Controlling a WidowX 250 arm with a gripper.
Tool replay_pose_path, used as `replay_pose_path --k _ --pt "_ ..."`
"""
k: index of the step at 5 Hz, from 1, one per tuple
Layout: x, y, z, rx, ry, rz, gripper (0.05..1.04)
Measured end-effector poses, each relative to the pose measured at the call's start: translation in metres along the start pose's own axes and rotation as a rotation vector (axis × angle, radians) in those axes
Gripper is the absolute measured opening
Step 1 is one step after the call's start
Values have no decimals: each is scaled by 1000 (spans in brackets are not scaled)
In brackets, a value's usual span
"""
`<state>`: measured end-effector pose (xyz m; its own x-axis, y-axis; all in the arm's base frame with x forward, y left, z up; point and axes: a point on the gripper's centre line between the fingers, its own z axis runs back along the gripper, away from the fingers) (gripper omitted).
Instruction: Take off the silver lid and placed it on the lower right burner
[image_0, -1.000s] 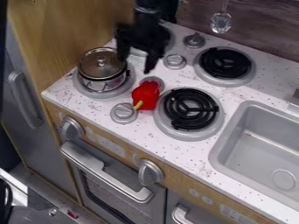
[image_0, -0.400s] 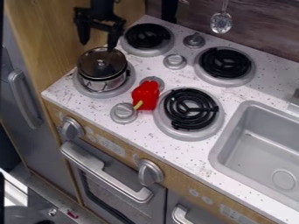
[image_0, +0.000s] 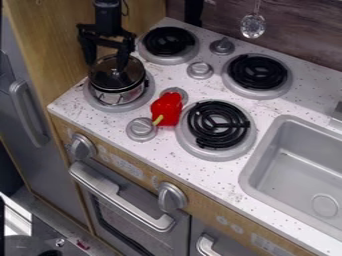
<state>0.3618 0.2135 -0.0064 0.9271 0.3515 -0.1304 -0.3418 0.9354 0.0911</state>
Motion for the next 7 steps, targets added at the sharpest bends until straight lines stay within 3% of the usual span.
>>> replay_pose_path --k 1,3,4,5,6,7 --pt "-5 -6 -5 -27 14 1 963" --pt "-5 -14 -4 -25 2 -22 406" --pt "-4 -15 -2 -7 -8 -36 254" --pt "-5 -24 8 17 -62 -76 253" --pt "-8 -60 53 63 -182 -186 253" --pt "-30 -105 48 51 -173 -298 253"
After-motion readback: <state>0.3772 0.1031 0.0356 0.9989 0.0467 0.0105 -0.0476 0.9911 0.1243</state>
